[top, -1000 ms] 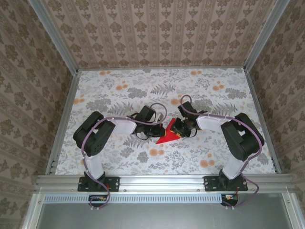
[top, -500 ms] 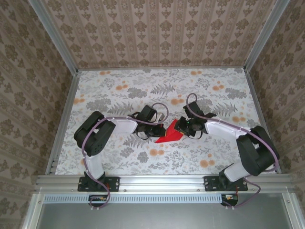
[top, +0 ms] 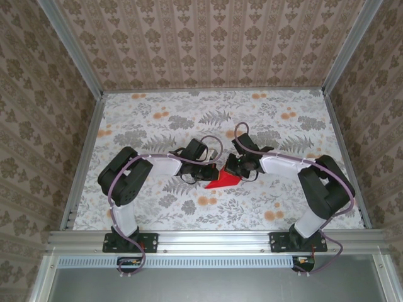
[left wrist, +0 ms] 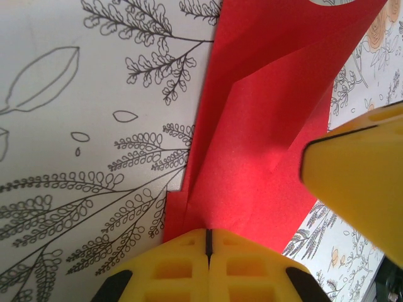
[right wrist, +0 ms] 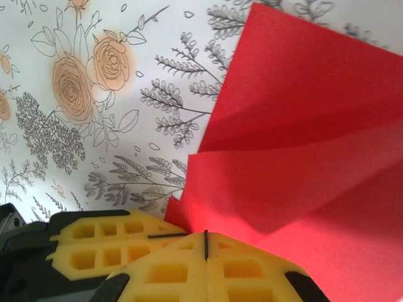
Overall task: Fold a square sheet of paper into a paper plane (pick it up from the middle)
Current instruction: Fourth fold the wing at the center of the table.
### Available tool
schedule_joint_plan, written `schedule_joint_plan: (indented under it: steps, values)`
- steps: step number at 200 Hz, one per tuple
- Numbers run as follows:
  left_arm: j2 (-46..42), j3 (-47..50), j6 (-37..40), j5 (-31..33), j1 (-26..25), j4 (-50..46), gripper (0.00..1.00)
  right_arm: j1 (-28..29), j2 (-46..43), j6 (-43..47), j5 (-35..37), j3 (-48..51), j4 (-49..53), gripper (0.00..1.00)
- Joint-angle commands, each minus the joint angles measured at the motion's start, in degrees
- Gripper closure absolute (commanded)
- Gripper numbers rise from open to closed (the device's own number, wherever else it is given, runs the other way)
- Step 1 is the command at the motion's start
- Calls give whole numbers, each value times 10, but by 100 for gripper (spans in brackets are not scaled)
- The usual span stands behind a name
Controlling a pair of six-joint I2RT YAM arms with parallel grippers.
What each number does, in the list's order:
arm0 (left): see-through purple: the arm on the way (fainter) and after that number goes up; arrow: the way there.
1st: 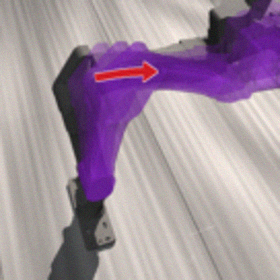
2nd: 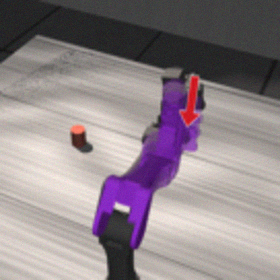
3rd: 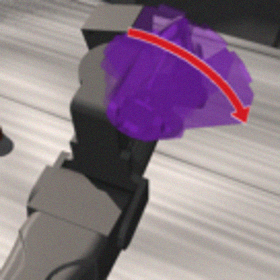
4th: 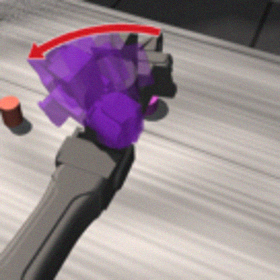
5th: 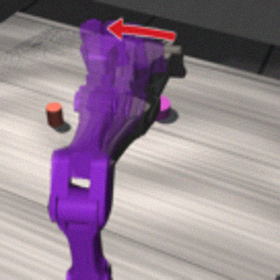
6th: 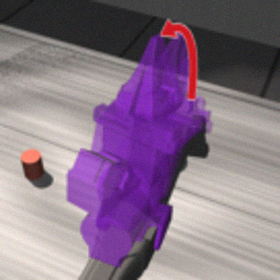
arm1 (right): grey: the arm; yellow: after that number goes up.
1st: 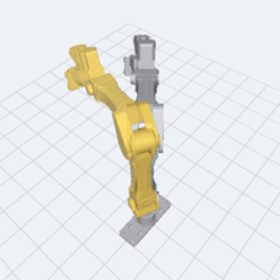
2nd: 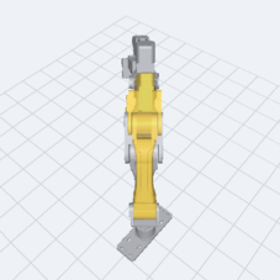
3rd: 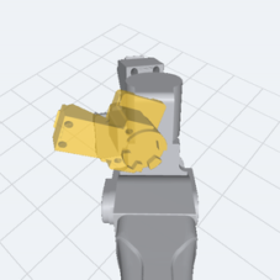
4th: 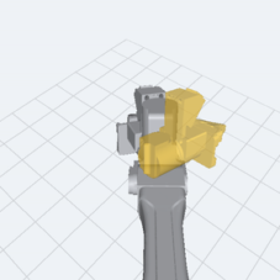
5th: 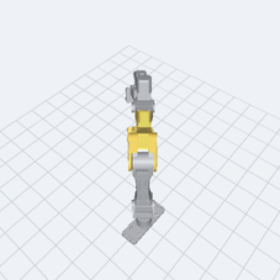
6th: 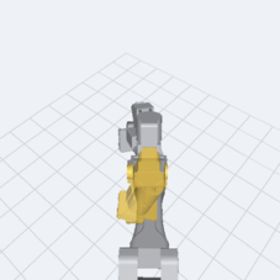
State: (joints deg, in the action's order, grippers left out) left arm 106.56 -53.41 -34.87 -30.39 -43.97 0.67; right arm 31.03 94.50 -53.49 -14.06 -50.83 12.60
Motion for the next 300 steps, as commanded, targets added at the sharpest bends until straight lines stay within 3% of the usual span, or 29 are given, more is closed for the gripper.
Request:
schedule_joint_plan:
  steps: [1,56,120,157,197,255,300]
  values:
    - [30,20,9,33,-8,-78,100,5,23,2,-14,-22,-13,94]
    - [30,21,5,37,-8,-78,100,8,60,-10,-22,-17,-4,95]
    - [29,23,2,49,-8,-90,100,-4,34,-8,42,18,71,95]
    - [30,24,2,48,-7,-93,100,-24,18,6,39,35,39,95]
    - [32,23,3,46,-9,-92,100,-12,-8,30,-24,37,-55,94]
    - [33,22,2,53,-9,-103,100,-7,21,39,-33,61,-101,95]
    - [31,27,3,60,-9,-111,100,-46,-1,80,-26,125,-117,95]
